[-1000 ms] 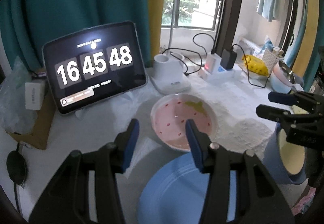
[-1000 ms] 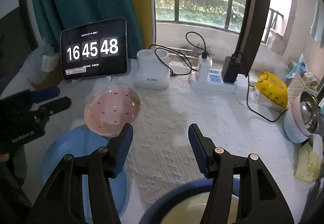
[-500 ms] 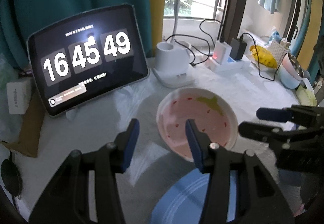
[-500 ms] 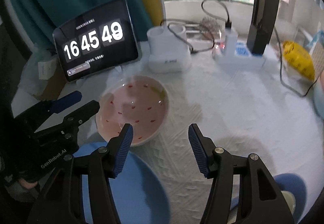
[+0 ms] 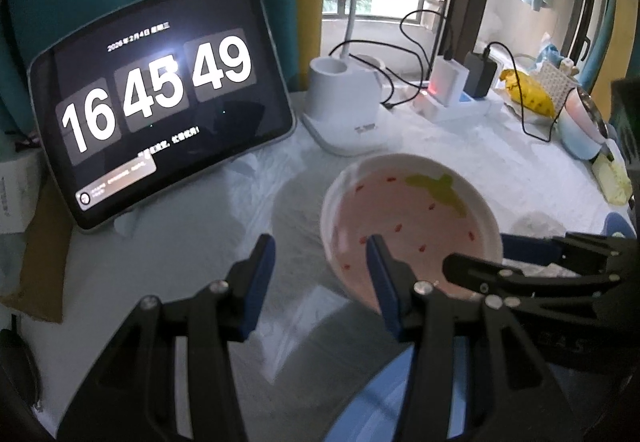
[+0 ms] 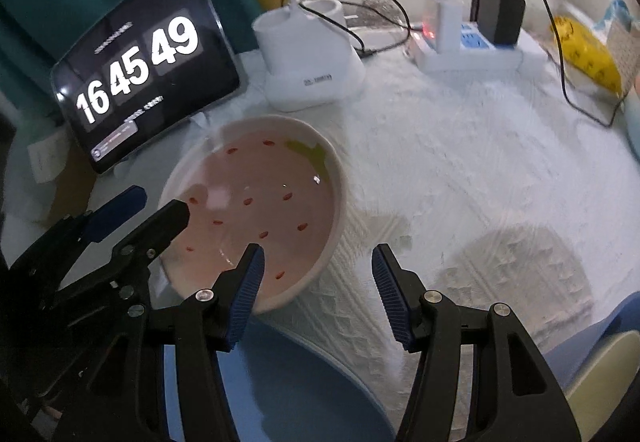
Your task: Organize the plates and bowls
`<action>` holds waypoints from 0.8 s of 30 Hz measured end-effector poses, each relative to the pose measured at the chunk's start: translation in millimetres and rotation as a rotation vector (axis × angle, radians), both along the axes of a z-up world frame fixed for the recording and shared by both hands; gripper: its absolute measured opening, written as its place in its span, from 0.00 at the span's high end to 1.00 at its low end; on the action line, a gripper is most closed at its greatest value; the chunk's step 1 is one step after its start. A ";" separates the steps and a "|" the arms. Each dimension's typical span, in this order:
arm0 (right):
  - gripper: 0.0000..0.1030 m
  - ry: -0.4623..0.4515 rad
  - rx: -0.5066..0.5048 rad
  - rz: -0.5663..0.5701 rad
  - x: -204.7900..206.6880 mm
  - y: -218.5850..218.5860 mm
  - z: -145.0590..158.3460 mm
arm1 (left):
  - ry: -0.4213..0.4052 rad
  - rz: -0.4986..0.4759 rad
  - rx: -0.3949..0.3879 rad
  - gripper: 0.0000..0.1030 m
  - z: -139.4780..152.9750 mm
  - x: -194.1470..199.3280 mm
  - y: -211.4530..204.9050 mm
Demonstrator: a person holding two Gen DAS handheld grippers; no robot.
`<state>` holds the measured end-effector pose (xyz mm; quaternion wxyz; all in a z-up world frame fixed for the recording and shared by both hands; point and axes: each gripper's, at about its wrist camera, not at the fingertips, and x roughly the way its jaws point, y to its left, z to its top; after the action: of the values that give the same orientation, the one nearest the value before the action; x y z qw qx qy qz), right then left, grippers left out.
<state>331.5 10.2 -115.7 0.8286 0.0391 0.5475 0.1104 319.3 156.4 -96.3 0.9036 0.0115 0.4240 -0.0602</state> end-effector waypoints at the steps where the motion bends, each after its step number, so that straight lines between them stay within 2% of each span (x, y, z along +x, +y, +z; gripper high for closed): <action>1: 0.42 0.006 -0.001 -0.014 0.9 0.0 -2.7 | 0.002 -0.003 0.002 0.53 -1.3 0.7 -0.3; 9: 0.42 0.036 0.020 -0.102 8.5 -4.4 -18.6 | 0.014 -0.028 0.016 0.54 -6.5 5.4 -2.2; 13: 0.42 0.054 0.002 -0.134 10.4 -4.3 -24.6 | 0.055 -0.024 0.019 0.54 -12.6 10.5 -2.9; 17: 0.49 0.063 0.015 -0.145 13.1 -2.5 -31.2 | 0.064 -0.030 0.011 0.54 -13.3 11.2 -2.4; 19: 0.57 0.064 0.029 -0.145 13.7 -1.5 -31.8 | 0.065 -0.040 0.011 0.57 -13.7 11.0 -4.2; 24: 0.74 0.053 0.078 -0.092 16.4 5.7 -34.9 | 0.058 -0.071 0.046 0.79 -14.3 9.8 -15.5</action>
<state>347.8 15.9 -150.6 0.8159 0.0994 0.5620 0.0925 329.1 140.8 -110.6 0.8877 0.0453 0.4507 -0.0827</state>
